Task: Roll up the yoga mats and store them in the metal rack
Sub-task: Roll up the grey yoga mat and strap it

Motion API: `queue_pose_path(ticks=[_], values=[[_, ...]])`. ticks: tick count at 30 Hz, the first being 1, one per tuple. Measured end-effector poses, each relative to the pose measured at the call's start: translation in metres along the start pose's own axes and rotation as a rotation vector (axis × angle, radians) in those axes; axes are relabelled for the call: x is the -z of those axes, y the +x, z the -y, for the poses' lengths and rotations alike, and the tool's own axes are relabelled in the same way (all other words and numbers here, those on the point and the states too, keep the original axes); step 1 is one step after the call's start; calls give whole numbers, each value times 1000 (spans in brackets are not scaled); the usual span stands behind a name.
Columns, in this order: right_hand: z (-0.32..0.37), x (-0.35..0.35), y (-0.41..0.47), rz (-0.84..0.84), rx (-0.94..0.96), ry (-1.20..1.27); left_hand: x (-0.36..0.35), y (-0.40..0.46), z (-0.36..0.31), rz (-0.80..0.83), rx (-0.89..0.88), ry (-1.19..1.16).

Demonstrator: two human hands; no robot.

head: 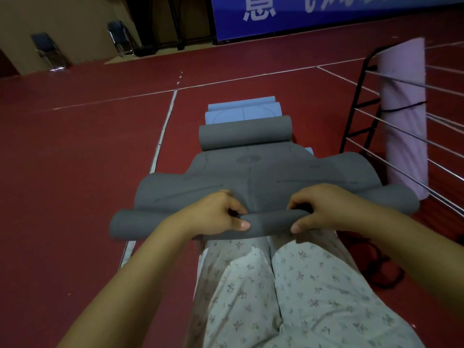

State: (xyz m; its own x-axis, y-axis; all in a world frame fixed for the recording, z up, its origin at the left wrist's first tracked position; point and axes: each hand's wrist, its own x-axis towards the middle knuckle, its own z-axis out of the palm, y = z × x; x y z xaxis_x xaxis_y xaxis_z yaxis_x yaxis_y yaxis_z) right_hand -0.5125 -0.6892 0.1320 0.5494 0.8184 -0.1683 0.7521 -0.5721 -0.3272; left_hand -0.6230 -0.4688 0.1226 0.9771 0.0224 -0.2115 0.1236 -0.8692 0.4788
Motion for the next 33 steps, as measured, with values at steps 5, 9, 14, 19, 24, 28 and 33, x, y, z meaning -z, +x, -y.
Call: queue_pose_path(ticks=[5,9,14,19,24,28,33], values=[[32,-28,-16,-317,40,-324,2,3,-5,30,24,-15],[35,-67,-16,-598,151,-239,0,3,-6,20,57,-61],[26,-60,-3,-583,151,-184,-8,1,-6,-144,95,-78],[24,-30,8,-311,78,-127,-14,-1,-13,-306,-16,225],[21,-7,23,-118,37,-44,-18,-6,-25,-400,-154,445],[18,10,33,3,25,86,-20,-8,-30,-367,-160,543],[11,21,52,153,4,203,-15,3,-28,-348,-150,617]])
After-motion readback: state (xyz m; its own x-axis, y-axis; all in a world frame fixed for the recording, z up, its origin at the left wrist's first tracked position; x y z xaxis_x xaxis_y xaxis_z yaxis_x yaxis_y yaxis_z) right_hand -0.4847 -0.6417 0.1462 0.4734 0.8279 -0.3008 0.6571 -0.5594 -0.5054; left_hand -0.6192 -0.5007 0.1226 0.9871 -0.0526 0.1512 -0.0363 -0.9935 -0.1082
